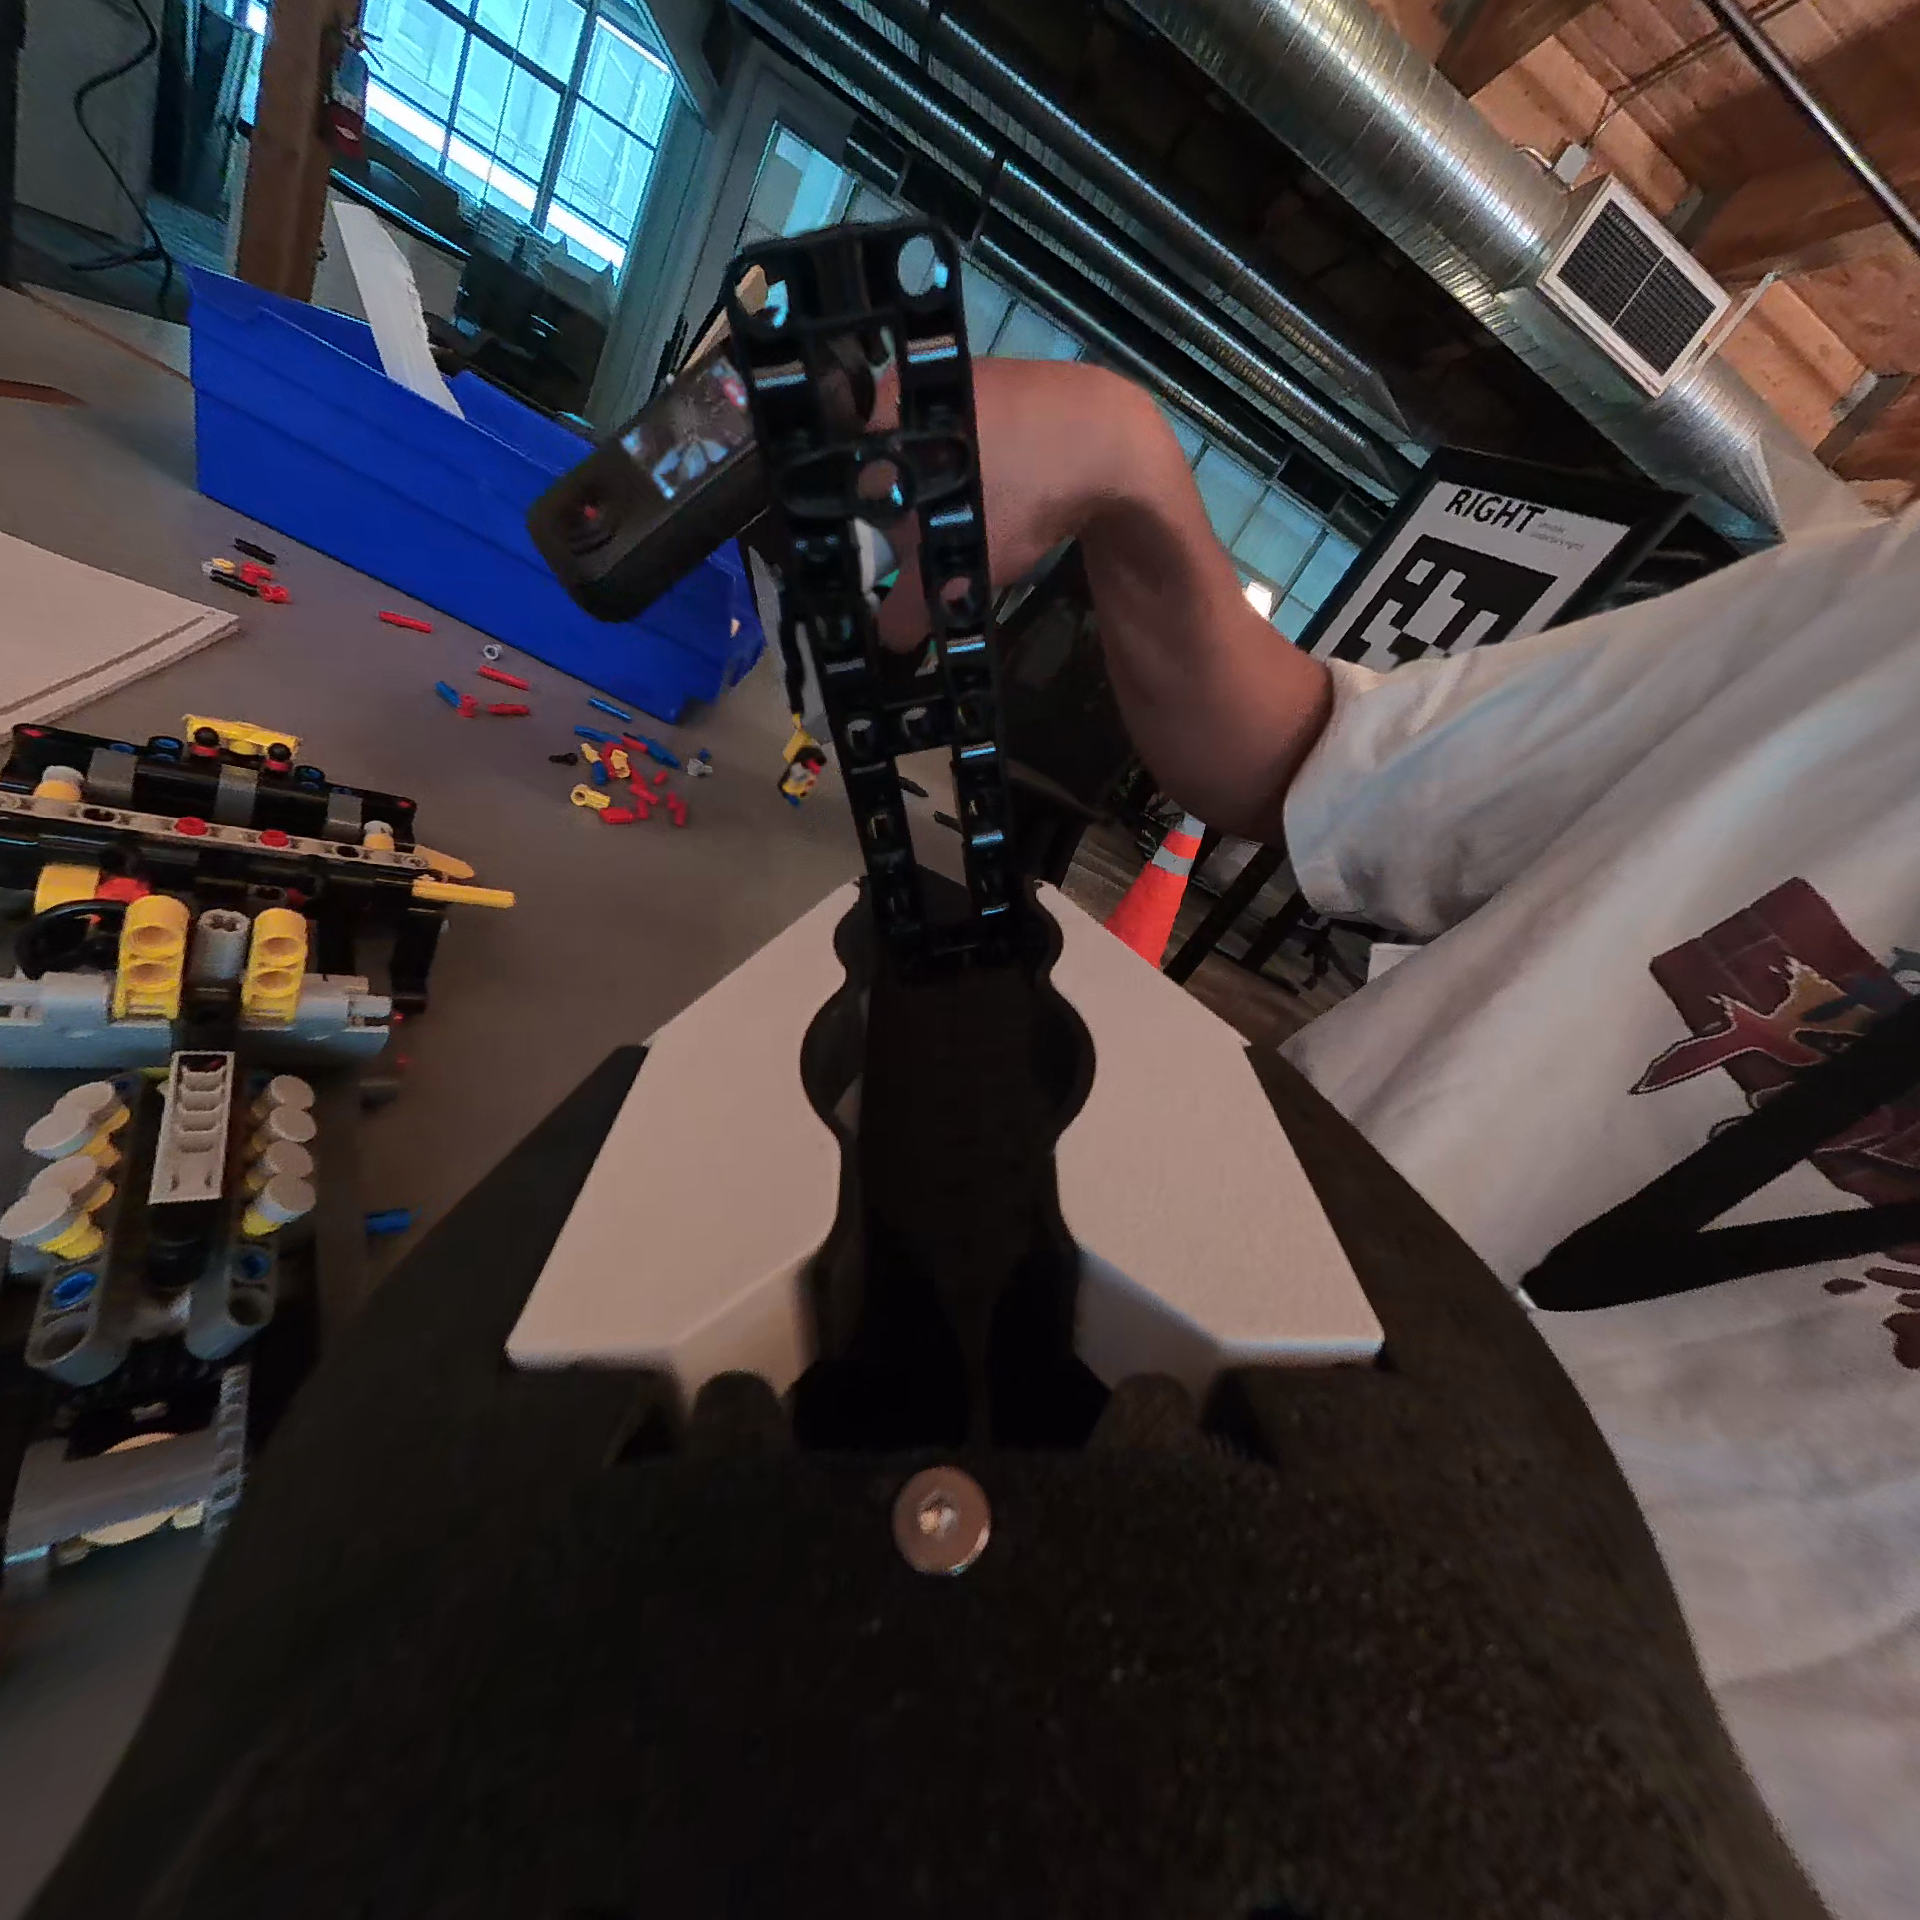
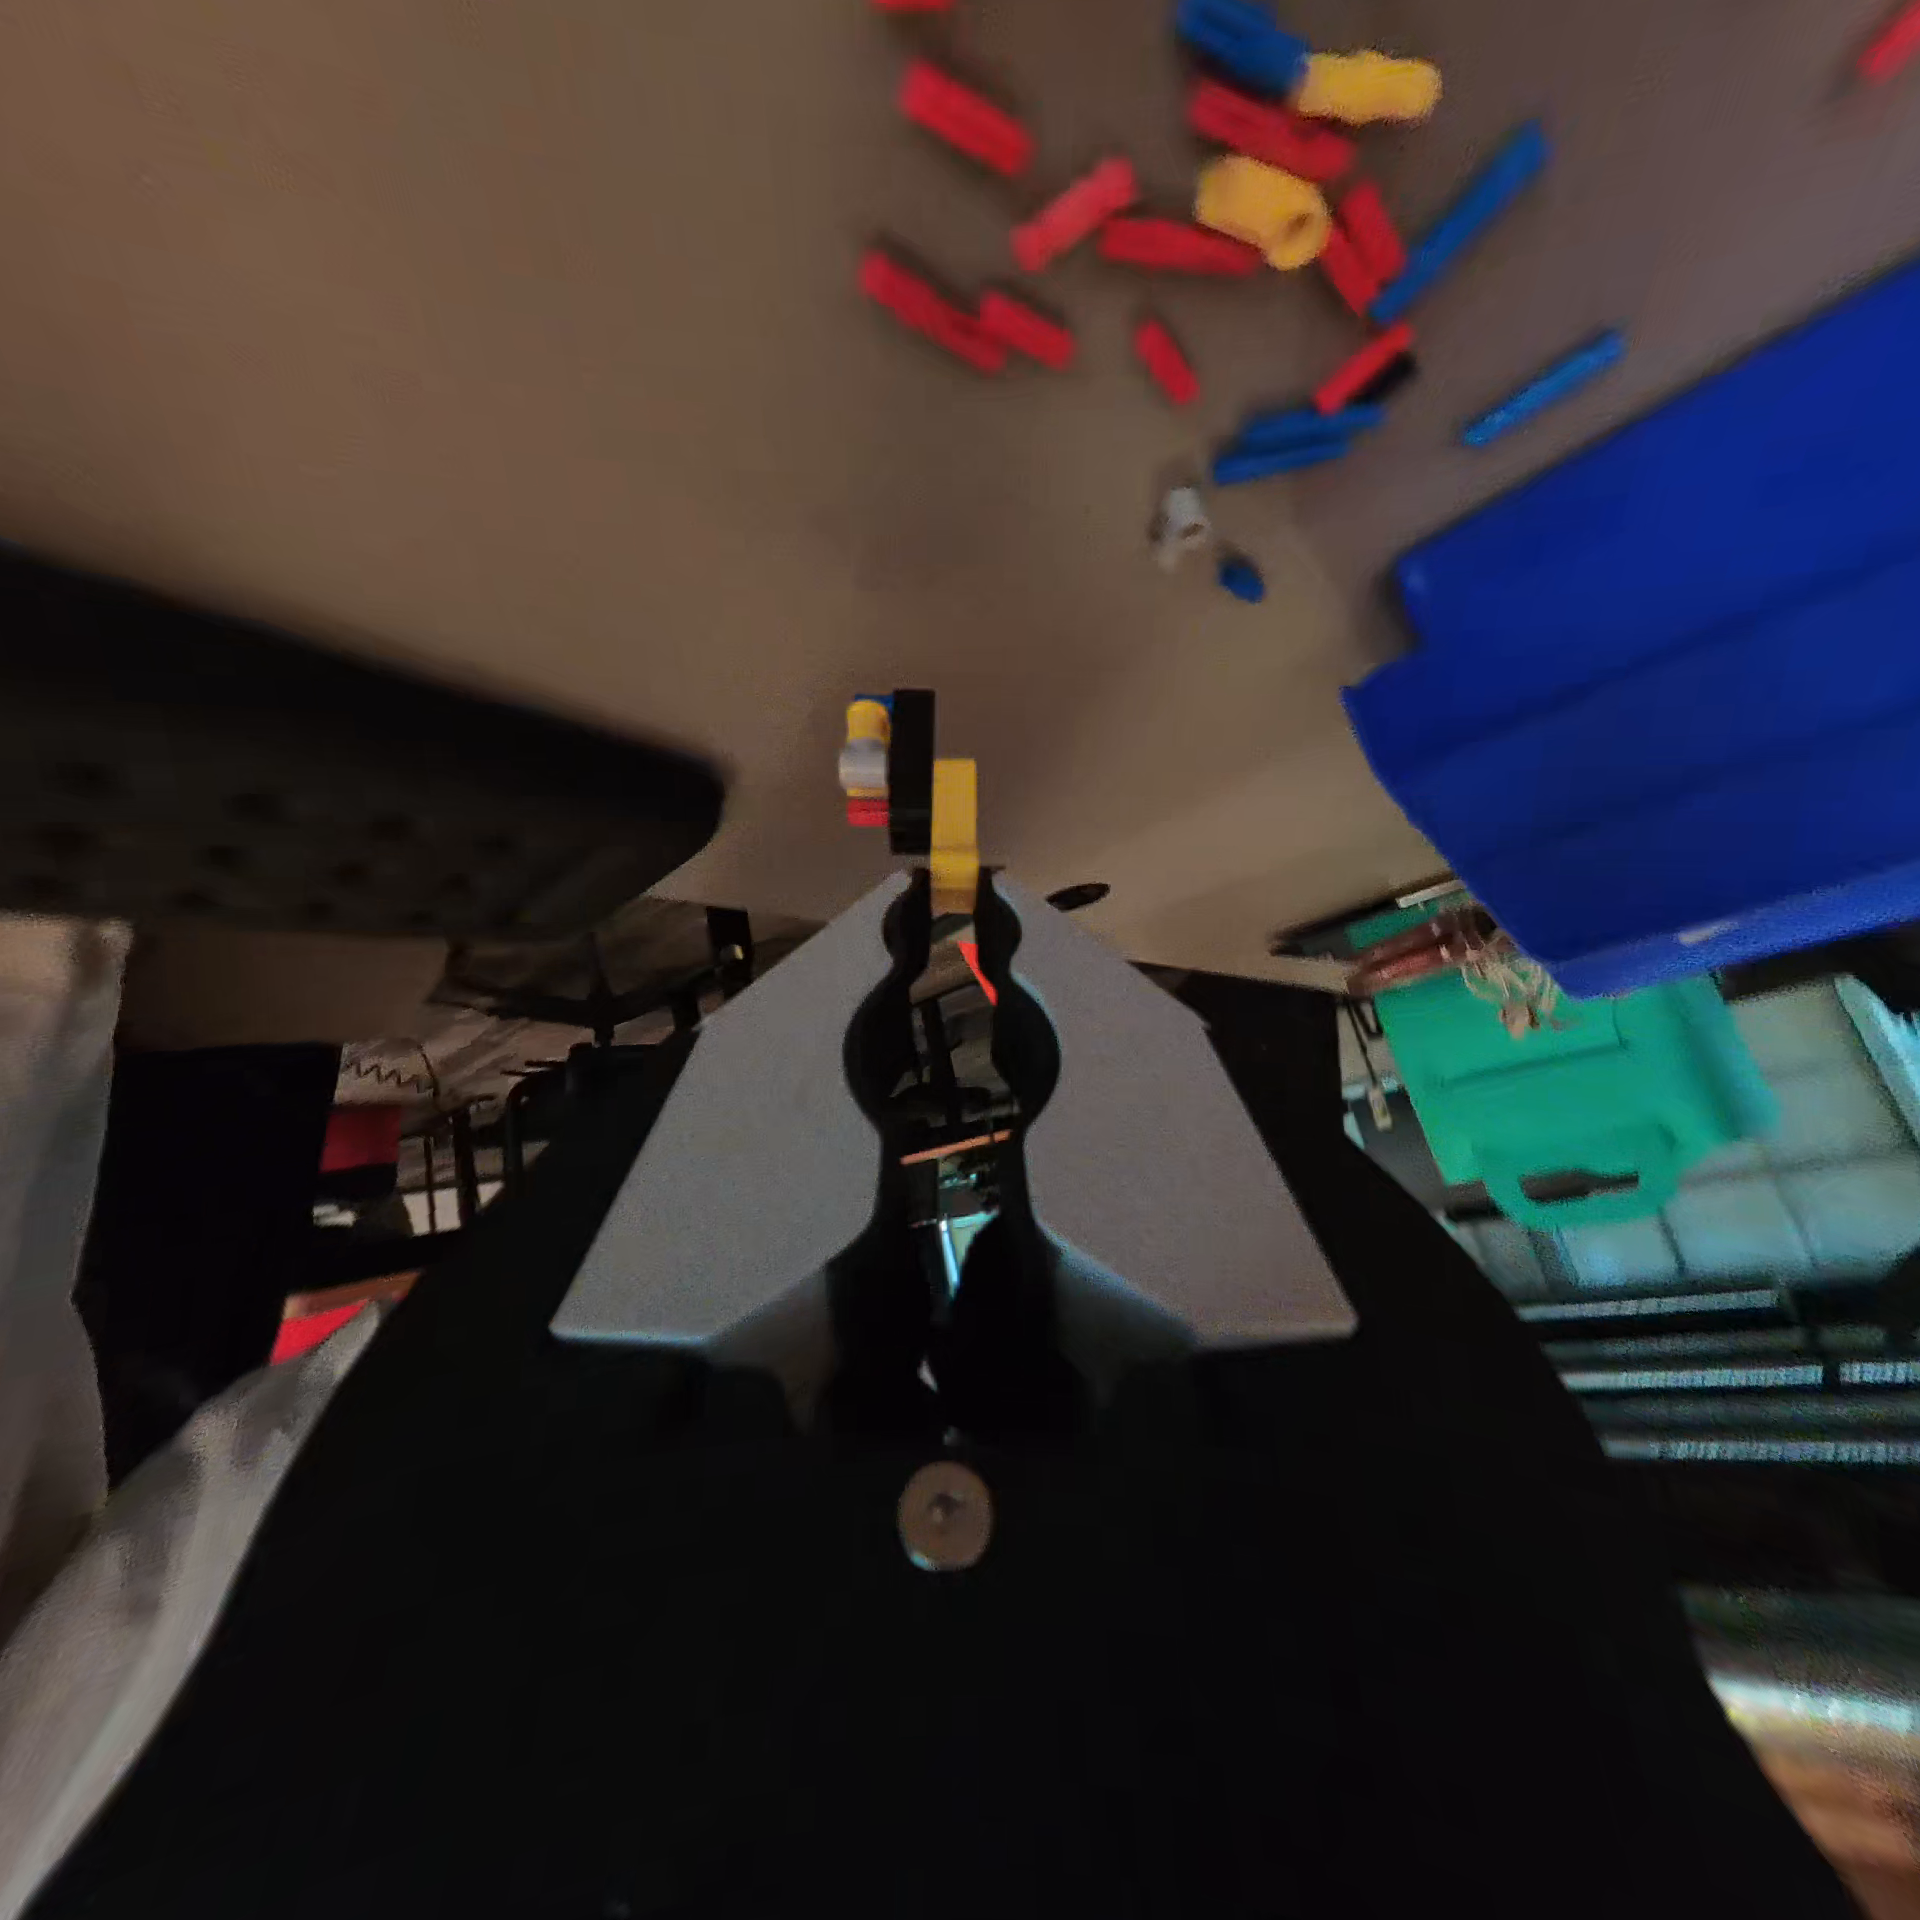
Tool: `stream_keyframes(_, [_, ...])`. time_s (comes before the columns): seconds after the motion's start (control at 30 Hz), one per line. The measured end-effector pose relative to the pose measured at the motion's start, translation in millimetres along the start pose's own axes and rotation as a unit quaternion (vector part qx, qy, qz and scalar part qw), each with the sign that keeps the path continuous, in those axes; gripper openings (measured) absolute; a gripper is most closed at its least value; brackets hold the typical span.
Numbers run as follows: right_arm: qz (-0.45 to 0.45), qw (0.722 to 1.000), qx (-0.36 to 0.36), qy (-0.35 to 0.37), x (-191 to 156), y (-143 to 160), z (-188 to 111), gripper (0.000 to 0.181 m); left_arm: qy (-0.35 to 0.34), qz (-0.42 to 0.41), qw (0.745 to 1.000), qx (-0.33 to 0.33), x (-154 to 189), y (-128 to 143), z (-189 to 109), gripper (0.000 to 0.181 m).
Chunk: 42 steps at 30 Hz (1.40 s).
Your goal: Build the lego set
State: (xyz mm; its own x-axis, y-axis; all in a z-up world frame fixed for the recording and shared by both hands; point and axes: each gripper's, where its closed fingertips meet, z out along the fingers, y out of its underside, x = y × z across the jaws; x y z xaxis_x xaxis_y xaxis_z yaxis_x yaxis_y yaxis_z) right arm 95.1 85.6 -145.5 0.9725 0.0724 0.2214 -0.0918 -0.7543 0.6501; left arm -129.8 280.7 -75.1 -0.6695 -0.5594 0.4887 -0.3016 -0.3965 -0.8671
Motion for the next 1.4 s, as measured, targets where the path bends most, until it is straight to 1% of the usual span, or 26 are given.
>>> stream_keyframes(0.1, [0.039, 0.999, -0.021, 0.022, 7, -2, 9, 0.007, 0.002, 0.005, 1.0, -0.007, 2, 2, 2, 0.028])
stream_keyframes(0.2, [0.058, 0.998, -0.024, 0.03, 5, -8, 17, 0.007, 0.005, 0.014, 1.0, -0.015, 5, 5, 4, 0.028])
stream_keyframes(0.3, [0.067, 0.996, -0.018, 0.051, 2, -13, 17, 0.007, 0.01, 0.016, 1.0, -0.019, 7, 6, 6, 0.028])
stream_keyframes(0.4, [0.09, 0.995, 0.04, 0.028, -11, -29, 8, 0.007, 0.013, 0.016, 1.0, -0.021, 9, 6, 7, 0.028])
stream_keyframes(0.57, [0.073, 0.995, 0.07, 0.004, -36, -32, 10, 0.007, 0.025, 0.015, 0.999, -0.021, 13, 6, 8, 0.028])
stream_keyframes(0.63, [0.071, 0.993, 0.091, 0.02, -35, -34, 10, 0.007, 0.025, 0.02, 0.999, -0.024, 14, 7, 9, 0.028])
stream_keyframes(0.67, [0.075, 0.99, 0.117, 0.038, -29, -37, 7, 0.007, 0.024, 0.023, 0.999, -0.026, 15, 8, 10, 0.028])
stream_keyframes(0.77, [0.112, 0.969, 0.19, 0.107, -4, -36, -1, 0.007, 0.022, 0.029, 0.999, -0.027, 15, 9, 10, 0.028])
stream_keyframes(0.83, [0.134, 0.946, 0.234, 0.178, 12, -37, -4, 0.007, 0.021, 0.03, 0.999, -0.027, 15, 8, 10, 0.028])
stream_keyframes(0.9, [0.146, 0.922, 0.293, 0.209, 10, -49, -4, 0.007, 0.022, 0.03, 0.999, -0.029, 16, 9, 11, 0.028])
stream_keyframes(0.93, [0.154, 0.907, 0.31, 0.241, 12, -51, -4, 0.007, 0.022, 0.031, 0.999, -0.031, 16, 10, 11, 0.028])
stream_keyframes(1.0, [0.148, 0.882, 0.327, 0.305, 13, -54, -2, 0.007, 0.02, 0.035, 0.999, -0.034, 16, 11, 12, 0.028])
stream_keyframes(1.07, [0.154, 0.864, 0.344, 0.333, 7, -57, -3, 0.007, 0.019, 0.036, 0.999, -0.033, 16, 11, 12, 0.028])
stream_keyframes(1.17, [0.168, 0.852, 0.388, 0.308, -12, -66, -8, 0.008, 0.02, 0.03, 0.999, -0.031, 15, 10, 11, 0.028])
stream_keyframes(1.33, [0.167, 0.845, 0.435, 0.261, -35, -77, -9, 0.014, 0.022, 0.028, 0.999, -0.03, 15, 10, 11, 0.028])
stream_keyframes(1.37, [0.163, 0.841, 0.452, 0.249, -39, -77, -13, 0.022, 0.024, 0.026, 0.999, -0.031, 15, 11, 11, 0.028])
stream_keyframes(1.4, [0.155, 0.84, 0.474, 0.213, -48, -76, -17, 0.026, 0.025, 0.025, 0.999, -0.031, 16, 11, 11, 0.028])
